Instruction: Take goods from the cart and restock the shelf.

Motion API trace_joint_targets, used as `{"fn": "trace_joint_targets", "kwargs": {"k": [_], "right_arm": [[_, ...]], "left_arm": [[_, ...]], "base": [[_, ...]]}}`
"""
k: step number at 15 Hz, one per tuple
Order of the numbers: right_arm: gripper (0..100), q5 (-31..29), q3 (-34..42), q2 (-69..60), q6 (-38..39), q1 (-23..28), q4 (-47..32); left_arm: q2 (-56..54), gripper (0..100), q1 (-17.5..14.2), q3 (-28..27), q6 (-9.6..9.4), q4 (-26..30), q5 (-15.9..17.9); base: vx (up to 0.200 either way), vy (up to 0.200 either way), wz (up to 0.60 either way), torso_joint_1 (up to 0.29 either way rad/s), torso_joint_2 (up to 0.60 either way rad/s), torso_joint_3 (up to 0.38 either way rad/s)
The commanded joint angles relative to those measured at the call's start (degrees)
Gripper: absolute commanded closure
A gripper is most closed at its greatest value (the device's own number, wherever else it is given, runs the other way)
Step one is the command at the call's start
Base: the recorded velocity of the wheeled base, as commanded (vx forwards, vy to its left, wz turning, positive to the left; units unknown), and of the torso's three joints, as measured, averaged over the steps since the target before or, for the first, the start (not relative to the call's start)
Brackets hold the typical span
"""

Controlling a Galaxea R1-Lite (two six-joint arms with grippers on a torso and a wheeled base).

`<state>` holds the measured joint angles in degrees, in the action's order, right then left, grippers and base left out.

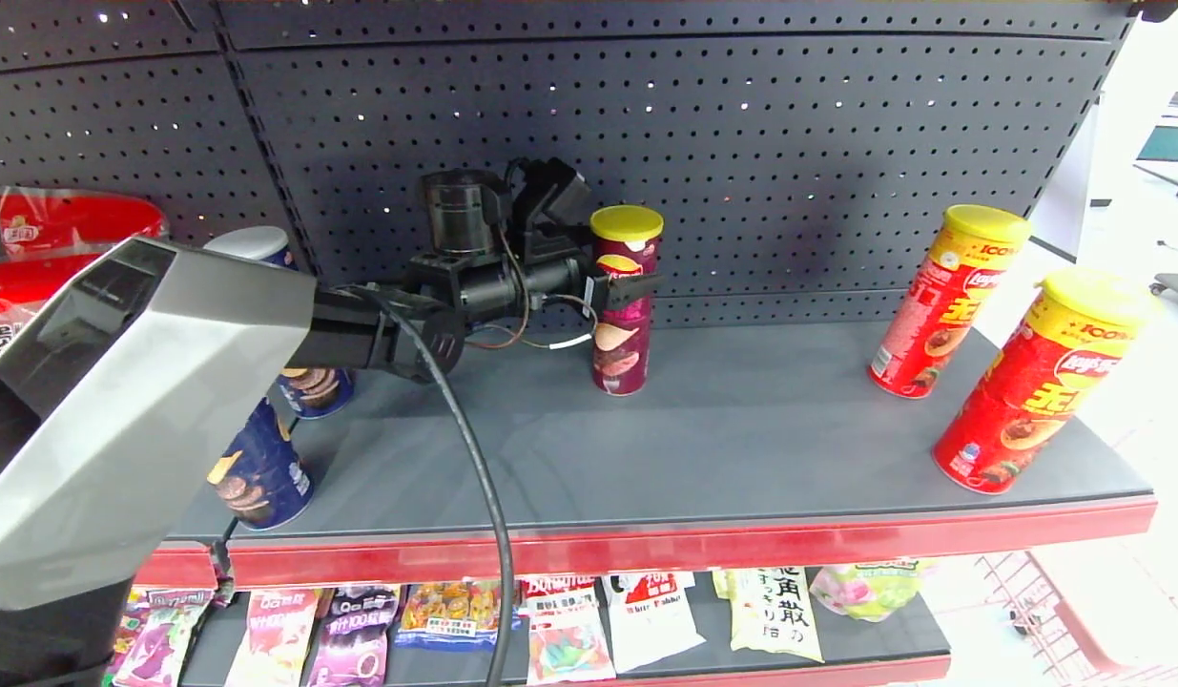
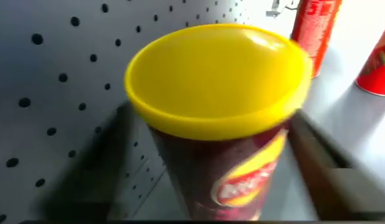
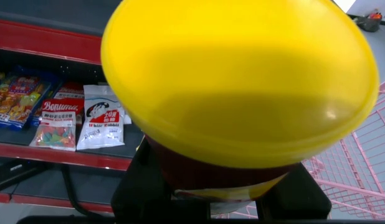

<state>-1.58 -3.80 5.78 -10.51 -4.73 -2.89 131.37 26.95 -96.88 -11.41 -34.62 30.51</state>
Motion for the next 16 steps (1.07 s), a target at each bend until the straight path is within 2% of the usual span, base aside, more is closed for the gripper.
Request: {"fn": "trace_joint_targets", "kwargs": {"k": [1,2,3,6,9,10,11,12,13,14,16], "right_arm": [[100,-0.09,-0.06,0.11,-0.04,0.07,-0.01],[100,0.00,-0.06,0.11,-0.04,0.16,-0.01],[100,0.00,-0.06,0.11,-0.04,0.16,-0.10],[100,0.00,0.02,0.02,-0.13,0.16,-0.01],[100,0.00,0.29,-0.15,-0.13,0.16,-0.01],[100,0.00,0.29,-0.24,-0.13,0.16,-0.01],[100,0.00,0.29,-0.24,-0.13,0.16,-0.01],[100,0.00,0.29,-0.33,-0.13,0.16,-0.01],[100,0.00,0.29,-0.33,-0.13,0.16,0.08],[100,0.09,0.38,-0.15,-0.13,0.07,0.08],[100,0.09,0.38,-0.24,-0.13,0.07,0.08]], "left_arm": [[1.79,100,-0.06,-2.26,0.07,0.08,-0.28],[1.70,100,0.03,-2.35,0.34,0.34,-0.54],[1.52,100,0.20,-2.09,1.57,0.52,-0.81],[-0.50,100,0.20,-0.50,1.92,0.61,-1.33],[-6.56,100,0.20,7.41,2.45,0.87,-3.18],[-11.31,100,0.20,13.03,4.12,1.13,-5.29],[-14.47,100,0.56,16.37,5.52,1.57,-7.66],[-17.20,100,1.26,19.53,6.14,1.66,-10.83],[-17.72,100,1.35,20.15,6.22,1.57,-11.53],[-22.03,100,3.02,25.16,6.66,1.40,-14.87],[-25.02,100,5.57,28.85,7.10,1.40,-17.94]], "base": [[0.000,0.000,0.00,0.000,0.00,0.000],[0.000,0.000,0.00,0.000,0.00,0.000],[0.000,0.000,0.00,0.000,0.00,0.000],[0.000,0.000,0.00,0.000,0.00,0.000],[0.000,0.000,0.00,0.000,0.00,0.000],[0.000,0.000,0.00,0.000,0.00,0.000],[0.000,0.000,0.00,0.000,0.00,0.000],[0.000,0.000,0.00,0.000,0.00,0.000],[0.000,0.000,0.00,0.000,0.00,0.000],[0.000,0.000,0.00,0.000,0.00,0.000],[0.000,0.000,0.00,0.000,0.00,0.000]]}}
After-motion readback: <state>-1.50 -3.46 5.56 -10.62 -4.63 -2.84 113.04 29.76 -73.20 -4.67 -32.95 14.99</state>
